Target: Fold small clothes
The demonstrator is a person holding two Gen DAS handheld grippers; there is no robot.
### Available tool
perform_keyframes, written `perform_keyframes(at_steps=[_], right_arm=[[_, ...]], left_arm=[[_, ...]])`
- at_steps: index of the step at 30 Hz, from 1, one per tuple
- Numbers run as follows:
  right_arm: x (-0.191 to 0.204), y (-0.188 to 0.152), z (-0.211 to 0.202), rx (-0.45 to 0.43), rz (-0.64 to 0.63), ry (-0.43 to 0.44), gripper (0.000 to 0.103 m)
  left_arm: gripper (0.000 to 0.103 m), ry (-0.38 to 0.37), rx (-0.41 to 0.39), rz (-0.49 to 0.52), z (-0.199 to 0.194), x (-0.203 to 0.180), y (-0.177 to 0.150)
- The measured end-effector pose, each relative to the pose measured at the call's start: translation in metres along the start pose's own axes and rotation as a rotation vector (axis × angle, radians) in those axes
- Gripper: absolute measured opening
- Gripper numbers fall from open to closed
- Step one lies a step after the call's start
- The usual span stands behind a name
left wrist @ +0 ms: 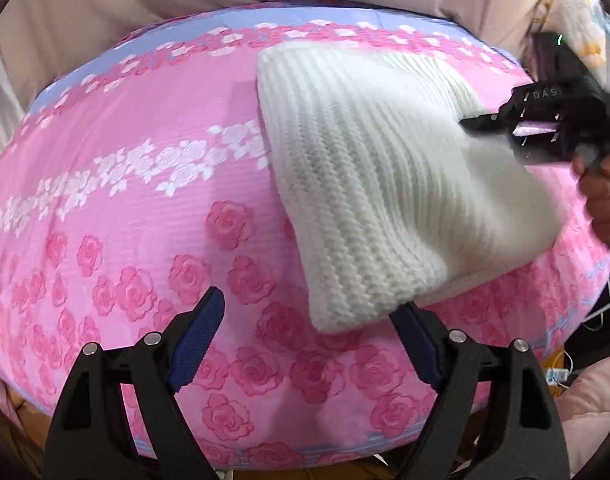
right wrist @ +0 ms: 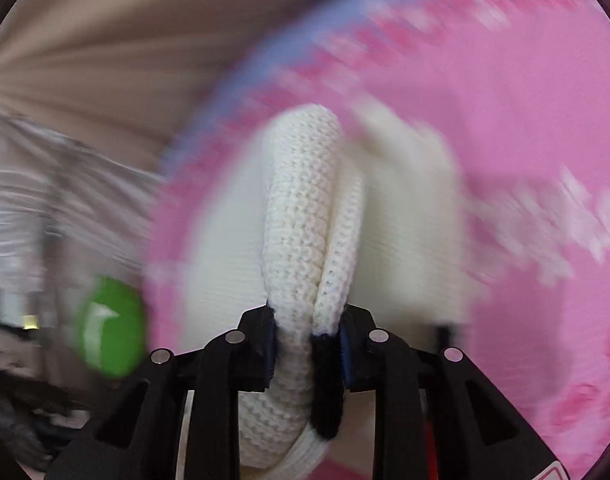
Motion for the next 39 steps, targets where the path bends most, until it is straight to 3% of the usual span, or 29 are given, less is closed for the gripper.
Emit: perform_keyframes(at_steps=[2, 4, 6, 8, 9, 10, 11, 12, 13, 16, 18, 19, 21, 22, 24, 27, 29, 30, 32, 36, 37, 39], right_arm=[[-0.012, -0.01, -0.008, -0.022, 0.105, 0.125, 0.03], [-0.008, -0.019, -0.028, -0.076, 0.106, 0.152, 0.05], [-0.003, -0.033, -0.042, -0.106, 0.084, 0.177, 0.062], [0.0, -0.044, -0.037, -0.063, 0.058, 0.174, 0.062], [0.001, -0.047, -0.029, -0.043, 0.032, 0.132, 0.062], [0.004, -0.049, -0.02, -0.034, 0.016, 0.101, 0.057], [0.006, -0.048, -0.012, -0.025, -0.001, 0.077, 0.046], [0.012, -0.046, -0.007, -0.022, -0.013, 0.059, 0.023], [0.019, -0.041, -0.009, -0.027, -0.023, 0.058, 0.021], [0.039, -0.031, -0.059, -0.162, -0.066, 0.168, 0.019], [0.033, -0.028, -0.078, -0.207, -0.09, 0.154, 0.018], [0.023, -0.025, -0.071, -0.189, -0.084, 0.117, 0.019], [-0.01, -0.03, -0.025, -0.059, -0.089, -0.045, 0.019], [-0.019, -0.033, -0.013, -0.036, -0.074, -0.043, 0.02], [-0.016, -0.035, -0.026, -0.075, -0.033, 0.014, 0.025], [-0.001, -0.041, -0.065, -0.184, -0.085, -0.088, 0.034], [0.003, -0.05, -0.081, -0.192, -0.145, -0.125, 0.041], [0.005, -0.056, -0.085, -0.185, -0.161, -0.126, 0.049], [0.011, -0.069, -0.085, -0.146, -0.177, -0.082, 0.052], [0.022, -0.09, -0.057, -0.059, -0.148, 0.027, 0.052], [0.025, -0.091, -0.05, -0.053, -0.155, 0.011, 0.044], [0.029, -0.091, -0.041, -0.051, -0.181, -0.032, 0.009]], left_arm=[[0.081, -0.014, -0.006, 0.026, 0.0, -0.004, 0.002], [0.081, -0.015, 0.012, 0.017, 0.006, -0.003, 0.002], [0.077, -0.021, 0.034, -0.008, 0.013, -0.001, 0.0], [0.055, -0.058, 0.048, -0.05, 0.02, 0.004, 0.002], [0.048, -0.087, 0.054, -0.077, 0.022, 0.006, 0.004], [0.031, -0.131, 0.059, -0.109, 0.024, 0.007, 0.006], [0.025, -0.153, 0.063, -0.138, 0.024, 0.009, 0.009], [0.021, -0.15, 0.058, -0.143, 0.019, 0.006, 0.008], [0.019, -0.157, 0.042, -0.14, 0.012, 0.005, 0.012], [0.017, -0.177, 0.026, -0.137, -0.002, 0.0, 0.014], [0.016, -0.171, 0.046, -0.132, 0.002, -0.002, 0.012], [0.016, -0.157, 0.068, -0.129, 0.01, -0.003, 0.01], [0.016, -0.131, 0.12, -0.131, 0.025, -0.005, 0.004], [0.016, -0.114, 0.128, -0.124, 0.026, -0.006, 0.003], [0.019, -0.125, 0.11, -0.112, 0.013, -0.006, 0.004], [0.022, -0.156, 0.098, -0.096, -0.009, -0.004, 0.001], [0.025, -0.173, 0.072, -0.09, -0.03, -0.001, 0.003], [0.027, -0.182, 0.046, -0.095, -0.04, -0.003, 0.008], [0.045, -0.209, -0.032, -0.132, -0.058, -0.003, 0.026], [0.046, -0.269, -0.091, -0.23, -0.043, -0.01, 0.069], [0.045, -0.262, -0.081, -0.239, -0.035, -0.009, 0.074], [0.041, -0.22, -0.04, -0.223, -0.017, -0.012, 0.08]])
Point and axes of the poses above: each gripper's, at about its wrist camera, not at the fingertips, and z roughly the way its jaws point, x to its left, y to its top, the point moved 3 cm from there along z, roughly the way its jaws point, and after that the axes turned 6 degrees about -y, right-handed, at the moved point
